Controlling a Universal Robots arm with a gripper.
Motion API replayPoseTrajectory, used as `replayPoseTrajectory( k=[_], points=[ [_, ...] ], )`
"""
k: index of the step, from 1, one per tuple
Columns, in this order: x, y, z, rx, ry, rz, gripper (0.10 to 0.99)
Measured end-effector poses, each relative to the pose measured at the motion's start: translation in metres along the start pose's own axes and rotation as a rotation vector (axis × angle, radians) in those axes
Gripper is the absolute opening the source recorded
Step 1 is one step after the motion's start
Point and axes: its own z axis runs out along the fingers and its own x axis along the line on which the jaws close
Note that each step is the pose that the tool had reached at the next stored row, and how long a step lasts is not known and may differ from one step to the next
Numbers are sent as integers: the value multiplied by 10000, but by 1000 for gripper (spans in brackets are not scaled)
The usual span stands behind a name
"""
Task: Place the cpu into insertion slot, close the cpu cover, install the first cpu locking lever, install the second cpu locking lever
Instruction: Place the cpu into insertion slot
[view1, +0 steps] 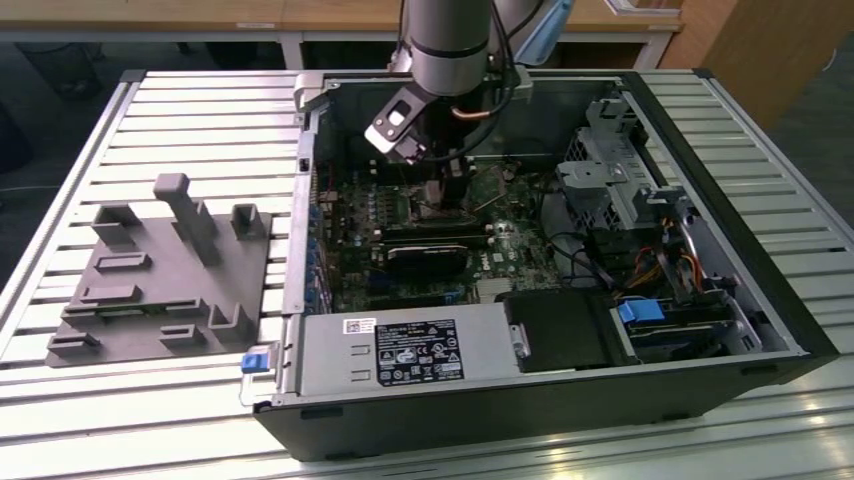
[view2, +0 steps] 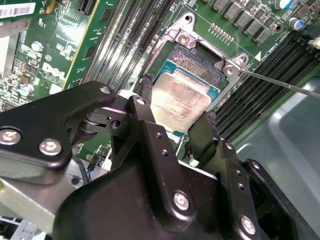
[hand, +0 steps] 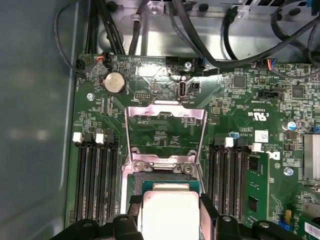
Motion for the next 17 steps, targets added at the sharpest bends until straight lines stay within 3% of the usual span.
replayPoseTrajectory(
  k=[17],
  points=[
    [33, -24, 143, 2, -5, 76, 541]
  ],
)
